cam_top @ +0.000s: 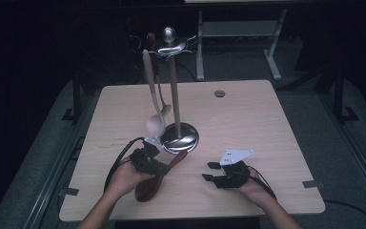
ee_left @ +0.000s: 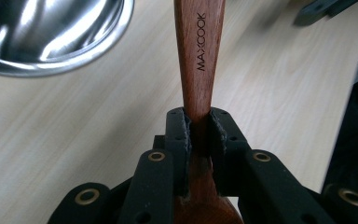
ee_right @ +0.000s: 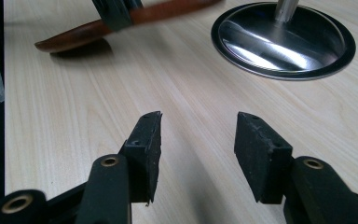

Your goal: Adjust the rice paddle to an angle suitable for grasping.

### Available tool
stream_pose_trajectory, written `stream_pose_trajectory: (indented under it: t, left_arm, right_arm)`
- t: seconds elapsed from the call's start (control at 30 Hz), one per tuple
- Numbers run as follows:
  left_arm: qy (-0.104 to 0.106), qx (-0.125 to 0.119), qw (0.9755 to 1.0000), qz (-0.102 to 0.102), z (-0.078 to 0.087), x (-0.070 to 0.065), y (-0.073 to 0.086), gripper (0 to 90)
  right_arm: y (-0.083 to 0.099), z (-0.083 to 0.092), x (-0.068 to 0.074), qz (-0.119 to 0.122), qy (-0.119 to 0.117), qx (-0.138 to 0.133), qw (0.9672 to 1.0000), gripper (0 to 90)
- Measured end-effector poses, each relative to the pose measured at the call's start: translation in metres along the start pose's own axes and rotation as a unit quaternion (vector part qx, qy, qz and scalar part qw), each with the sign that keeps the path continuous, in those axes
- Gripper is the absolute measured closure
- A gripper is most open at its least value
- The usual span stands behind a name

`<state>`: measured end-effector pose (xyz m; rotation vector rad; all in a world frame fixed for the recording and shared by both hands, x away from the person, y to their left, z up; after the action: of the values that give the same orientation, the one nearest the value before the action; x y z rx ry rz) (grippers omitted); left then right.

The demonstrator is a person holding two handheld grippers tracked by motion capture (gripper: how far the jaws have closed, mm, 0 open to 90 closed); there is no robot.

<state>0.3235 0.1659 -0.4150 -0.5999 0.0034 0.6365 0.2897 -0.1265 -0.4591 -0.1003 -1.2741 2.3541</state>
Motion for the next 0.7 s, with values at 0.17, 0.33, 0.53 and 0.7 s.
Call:
stream_pose_trajectory:
  t: [0.17,0.33,0.53,0.7]
  left_arm:
    - [0.001,-0.047,0.9989,0.002,0.015,-0.001,0.0,78.6]
    - [-0.003,-0.105,0.9944,-0.015,0.03,-0.004,0.0,78.6]
    - [-0.003,-0.167,0.9858,-0.019,0.04,-0.005,0.0,78.6]
    - [-0.016,-0.205,0.9785,-0.016,0.043,-0.012,-0.002,78.6]
  right_arm:
    - [0.0,0.0,0.0,-0.001,0.002,-0.001,1.0,50.6]
    - [-0.001,0.001,-0.001,-0.004,0.004,-0.006,1.0,50.4]
    - [-0.002,0.003,-0.002,-0.008,0.006,-0.014,0.9999,50.3]
    - [-0.007,0.007,-0.003,-0.021,0.019,-0.027,0.9992,50.1]
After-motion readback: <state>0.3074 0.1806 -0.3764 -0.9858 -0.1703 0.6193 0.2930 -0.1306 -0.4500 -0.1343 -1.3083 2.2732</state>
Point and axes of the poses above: each handheld gripper's, and its own axes: z roughly backward along the jaws, y roughly out of its underside, x roughly to its left, the point moved 1 cm from there along -z, roughly forward along the jaws, and after that the axes turned 5 degrees about -y, right-handed, at the moved point
